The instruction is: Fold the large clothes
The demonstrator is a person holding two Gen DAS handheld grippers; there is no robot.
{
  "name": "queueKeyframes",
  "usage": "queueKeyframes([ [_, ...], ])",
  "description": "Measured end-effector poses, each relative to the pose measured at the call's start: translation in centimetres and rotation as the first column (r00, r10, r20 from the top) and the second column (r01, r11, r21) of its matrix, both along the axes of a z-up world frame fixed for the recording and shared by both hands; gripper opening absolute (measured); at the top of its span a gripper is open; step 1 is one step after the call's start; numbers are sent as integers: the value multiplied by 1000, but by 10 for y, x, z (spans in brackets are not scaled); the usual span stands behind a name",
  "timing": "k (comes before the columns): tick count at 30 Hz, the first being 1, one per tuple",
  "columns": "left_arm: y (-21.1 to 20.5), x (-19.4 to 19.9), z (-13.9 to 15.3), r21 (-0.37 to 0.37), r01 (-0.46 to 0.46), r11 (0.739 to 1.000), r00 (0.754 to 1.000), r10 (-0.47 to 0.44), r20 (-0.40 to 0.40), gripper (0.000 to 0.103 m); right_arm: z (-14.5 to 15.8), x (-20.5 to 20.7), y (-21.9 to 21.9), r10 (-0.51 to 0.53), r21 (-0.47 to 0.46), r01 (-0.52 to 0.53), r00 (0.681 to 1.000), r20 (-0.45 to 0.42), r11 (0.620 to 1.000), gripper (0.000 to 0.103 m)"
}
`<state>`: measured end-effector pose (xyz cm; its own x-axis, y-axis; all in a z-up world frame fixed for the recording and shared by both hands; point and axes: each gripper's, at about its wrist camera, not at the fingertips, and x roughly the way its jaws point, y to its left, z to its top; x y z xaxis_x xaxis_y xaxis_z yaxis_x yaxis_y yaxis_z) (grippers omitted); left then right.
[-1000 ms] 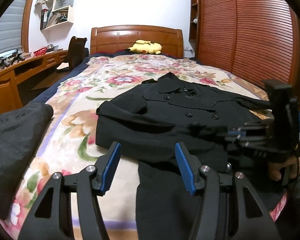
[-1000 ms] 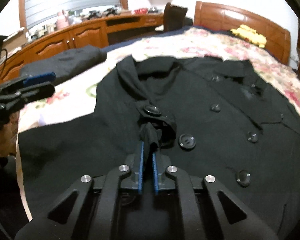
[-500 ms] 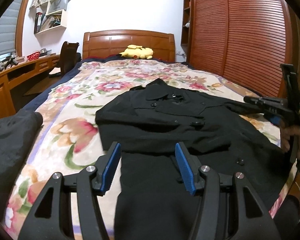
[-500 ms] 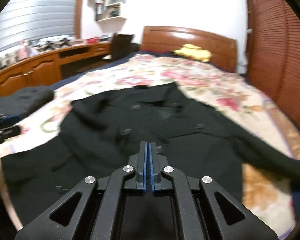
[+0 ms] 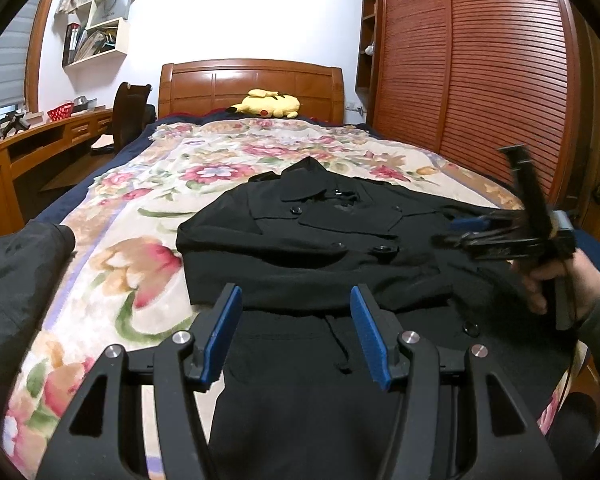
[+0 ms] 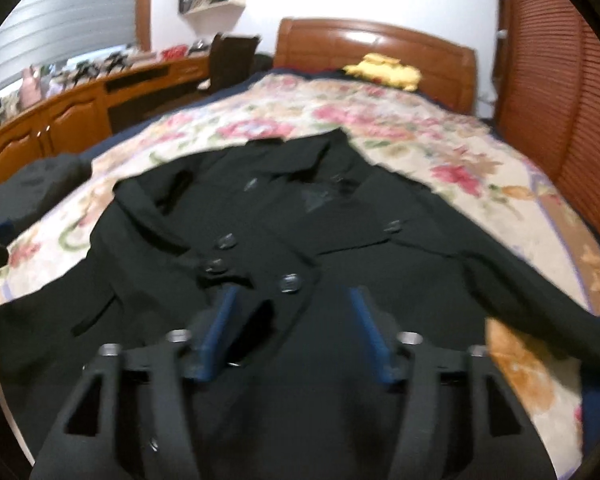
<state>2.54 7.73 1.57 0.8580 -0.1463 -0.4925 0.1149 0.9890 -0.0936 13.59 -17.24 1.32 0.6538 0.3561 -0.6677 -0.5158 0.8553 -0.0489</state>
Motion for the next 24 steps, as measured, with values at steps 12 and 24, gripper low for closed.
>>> queueKeyframes([
  [12,3,4,-8,6,3,1000,1000,-2,-28,55,-30,21,37,83,-35,-89,987,-138,995,5],
  [24,1,5,-2,-25,19,1000,1000,-19,-16,55,79,17,-53,-203,-98,220,966,161,970,3],
])
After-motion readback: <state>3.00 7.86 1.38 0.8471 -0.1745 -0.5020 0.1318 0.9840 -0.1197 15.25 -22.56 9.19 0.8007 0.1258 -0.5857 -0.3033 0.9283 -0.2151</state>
